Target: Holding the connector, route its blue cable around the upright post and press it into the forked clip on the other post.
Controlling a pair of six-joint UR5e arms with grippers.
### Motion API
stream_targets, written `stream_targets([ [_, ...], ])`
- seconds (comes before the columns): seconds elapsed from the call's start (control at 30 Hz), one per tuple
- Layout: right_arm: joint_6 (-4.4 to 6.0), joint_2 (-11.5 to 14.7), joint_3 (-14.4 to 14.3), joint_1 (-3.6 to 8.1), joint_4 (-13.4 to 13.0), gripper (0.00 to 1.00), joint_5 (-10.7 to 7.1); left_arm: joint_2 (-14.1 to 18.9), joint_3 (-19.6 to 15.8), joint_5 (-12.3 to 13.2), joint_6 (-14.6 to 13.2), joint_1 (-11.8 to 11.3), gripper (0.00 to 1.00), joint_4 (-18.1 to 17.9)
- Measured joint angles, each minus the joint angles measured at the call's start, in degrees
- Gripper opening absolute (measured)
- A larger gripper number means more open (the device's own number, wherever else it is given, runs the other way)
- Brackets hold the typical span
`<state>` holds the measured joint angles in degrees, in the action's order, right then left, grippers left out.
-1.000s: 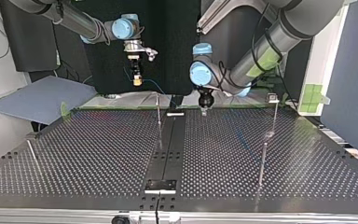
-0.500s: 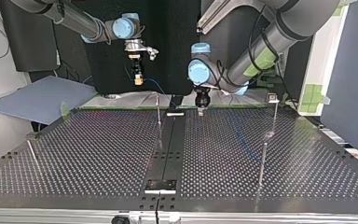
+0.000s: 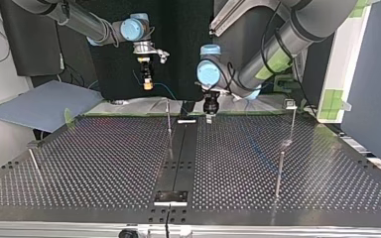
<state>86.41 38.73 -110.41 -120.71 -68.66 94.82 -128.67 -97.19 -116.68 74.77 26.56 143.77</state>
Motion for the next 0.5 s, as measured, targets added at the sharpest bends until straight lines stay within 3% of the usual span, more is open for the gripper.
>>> stream_targets([
  [0.2,-0.06,0.0,-0.1,-0.12,0.5,0.00,0.08,-0.5,0.1,0.1,0.7,0.8,1.00,0.5],
  [0.5,0.32,0.0,-0.7,-0.31,0.2,0.00,0.67,-2.4,0.9,-2.0,3.0,1.2,1.00,2.5],
])
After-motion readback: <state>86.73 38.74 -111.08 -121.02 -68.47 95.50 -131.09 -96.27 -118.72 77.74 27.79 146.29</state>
